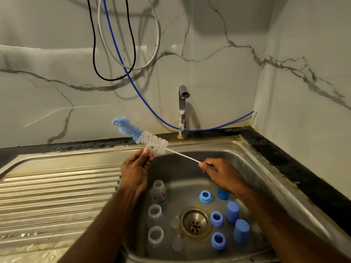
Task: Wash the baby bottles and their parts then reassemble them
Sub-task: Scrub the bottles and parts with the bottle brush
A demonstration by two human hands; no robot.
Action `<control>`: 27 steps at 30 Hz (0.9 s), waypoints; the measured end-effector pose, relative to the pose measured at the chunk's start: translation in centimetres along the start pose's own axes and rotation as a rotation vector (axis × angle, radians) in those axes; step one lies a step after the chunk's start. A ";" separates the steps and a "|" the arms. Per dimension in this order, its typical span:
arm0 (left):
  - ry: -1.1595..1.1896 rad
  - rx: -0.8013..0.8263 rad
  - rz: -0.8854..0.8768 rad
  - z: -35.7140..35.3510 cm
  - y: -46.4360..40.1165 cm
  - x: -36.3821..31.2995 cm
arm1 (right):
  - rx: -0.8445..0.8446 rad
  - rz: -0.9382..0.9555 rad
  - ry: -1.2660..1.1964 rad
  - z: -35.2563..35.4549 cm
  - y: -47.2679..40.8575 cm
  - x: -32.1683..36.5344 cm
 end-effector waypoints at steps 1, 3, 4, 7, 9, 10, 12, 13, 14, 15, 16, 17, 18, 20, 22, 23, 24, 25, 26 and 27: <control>-0.038 0.021 0.011 0.0 0.0 0.1 | 0.006 0.001 -0.002 -0.2 -0.1 0.0; -0.172 0.082 0.048 -0.8 0.2 1.0 | -0.004 0.011 -0.008 -0.5 -0.1 0.4; -0.228 0.109 0.058 -1.5 0.3 1.6 | -0.014 0.011 -0.005 -0.6 -0.1 0.6; -0.309 0.167 0.053 -3.3 0.5 3.0 | -0.045 -0.007 0.002 -0.7 0.1 0.8; -0.300 0.183 0.052 -3.7 0.5 3.2 | -0.042 -0.005 0.011 -0.7 0.2 1.1; -0.253 0.176 0.051 -3.6 0.5 3.2 | -0.037 -0.001 0.011 -0.6 0.2 1.2; -0.132 0.130 0.047 -2.9 0.3 2.9 | -0.044 0.000 -0.007 -0.2 0.2 1.1; -0.096 0.106 0.048 -2.5 0.1 2.7 | -0.051 -0.004 -0.009 0.1 0.2 1.0; -0.077 0.090 0.048 -2.2 0.0 2.5 | -0.050 -0.010 -0.007 0.3 0.2 0.9; -0.063 0.080 0.045 -2.0 0.0 2.4 | -0.045 -0.014 -0.007 0.3 0.2 0.8; -0.051 0.073 0.043 -1.9 -0.1 2.3 | -0.044 -0.018 -0.014 0.3 0.2 0.7; -0.041 0.072 0.044 -2.0 -0.1 2.3 | -0.052 -0.023 -0.027 0.2 0.1 0.6; -0.030 0.076 0.047 -2.1 0.0 2.4 | -0.067 -0.028 -0.040 0.2 0.1 0.6; 0.000 0.081 0.057 -2.3 0.2 2.5 | -0.093 -0.034 -0.074 0.2 0.0 0.5; 0.040 0.055 0.064 -2.0 0.2 2.7 | -0.106 -0.029 -0.122 0.1 -0.1 0.5; 0.064 0.040 0.067 -1.9 0.2 2.7 | -0.108 -0.027 -0.154 0.0 -0.1 0.5; 0.087 0.025 0.068 -1.7 0.3 2.7 | -0.108 -0.031 -0.192 -0.3 -0.1 0.5; 0.107 0.010 0.070 -1.5 0.3 2.7 | -0.105 -0.039 -0.229 -0.6 -0.1 0.5; 0.121 -0.002 0.071 -1.4 0.4 2.6 | -0.099 -0.048 -0.251 -0.9 -0.1 0.4; 0.134 -0.005 0.072 -1.3 0.4 2.5 | -0.087 -0.051 -0.246 -1.1 -0.1 0.5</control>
Point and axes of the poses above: each hand's wrist, its own y-axis away from the middle knuckle, its own z-axis out of the back of the hand, x = y × z, the point moved 8 cm from there along -y, towards the middle knuckle, and after that the axes turned 10 degrees about x, right-handed, at the moved point
